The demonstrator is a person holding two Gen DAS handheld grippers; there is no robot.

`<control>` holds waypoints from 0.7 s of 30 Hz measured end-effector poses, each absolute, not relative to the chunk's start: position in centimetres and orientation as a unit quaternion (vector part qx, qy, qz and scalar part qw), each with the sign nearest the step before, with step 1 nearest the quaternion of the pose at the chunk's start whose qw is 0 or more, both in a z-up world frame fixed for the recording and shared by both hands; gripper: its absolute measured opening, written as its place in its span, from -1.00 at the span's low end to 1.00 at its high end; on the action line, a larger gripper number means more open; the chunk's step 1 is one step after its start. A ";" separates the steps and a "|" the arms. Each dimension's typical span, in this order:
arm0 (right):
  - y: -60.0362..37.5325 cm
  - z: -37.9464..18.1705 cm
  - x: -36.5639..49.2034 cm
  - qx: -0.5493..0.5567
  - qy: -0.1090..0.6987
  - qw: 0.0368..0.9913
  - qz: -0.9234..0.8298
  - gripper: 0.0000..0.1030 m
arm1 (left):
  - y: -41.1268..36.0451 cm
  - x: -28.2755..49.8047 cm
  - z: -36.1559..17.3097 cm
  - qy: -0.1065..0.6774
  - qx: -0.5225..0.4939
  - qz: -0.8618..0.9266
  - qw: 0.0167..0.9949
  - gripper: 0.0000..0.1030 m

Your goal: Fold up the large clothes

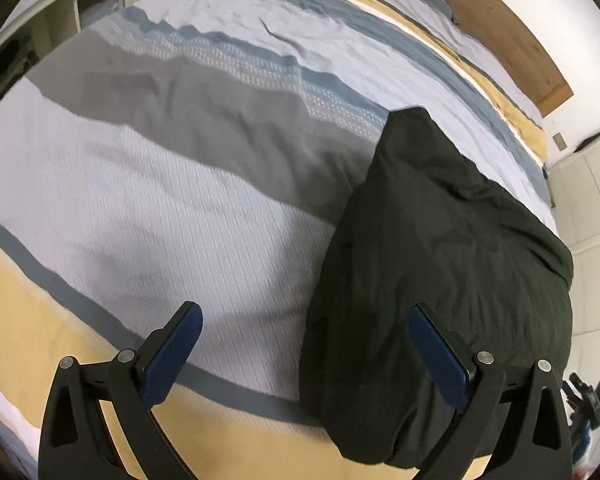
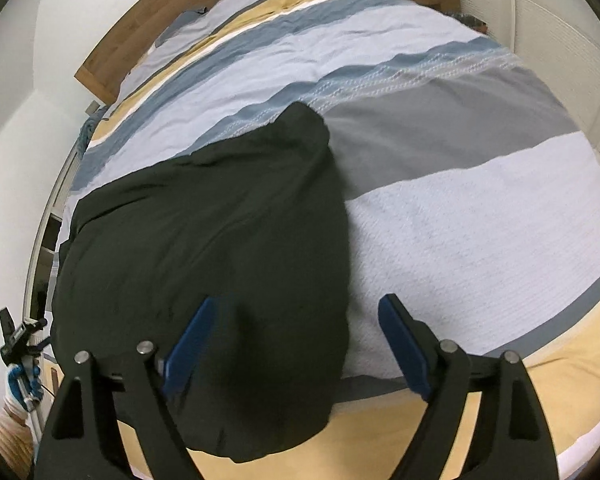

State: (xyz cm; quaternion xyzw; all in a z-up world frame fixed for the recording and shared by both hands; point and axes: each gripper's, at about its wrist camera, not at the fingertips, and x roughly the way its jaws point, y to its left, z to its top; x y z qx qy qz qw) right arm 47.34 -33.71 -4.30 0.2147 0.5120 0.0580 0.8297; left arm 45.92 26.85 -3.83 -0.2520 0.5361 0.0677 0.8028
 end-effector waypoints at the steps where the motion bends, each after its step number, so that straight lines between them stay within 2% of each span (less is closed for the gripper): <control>1: -33.6 -4.5 47.4 0.218 0.513 0.828 0.060 0.63 | 26.5 45.9 -4.0 0.538 -0.252 0.060 0.802 0.97; 14: -33.9 -10.7 49.6 0.295 0.553 0.773 0.096 0.65 | 23.1 51.8 -6.8 0.562 -0.248 -0.039 0.788 0.98; 16: -34.0 -12.1 50.2 0.303 0.564 0.760 0.108 0.74 | 22.9 53.1 -8.1 0.571 -0.256 -0.052 0.778 0.99; 18: -34.1 -13.3 50.6 0.306 0.574 0.751 0.116 0.93 | 22.4 54.6 -10.0 0.585 -0.271 -0.076 0.761 0.99; 21: -34.2 -15.6 51.4 0.329 0.583 0.728 0.147 1.00 | 21.9 55.8 -11.6 0.596 -0.281 -0.105 0.745 0.99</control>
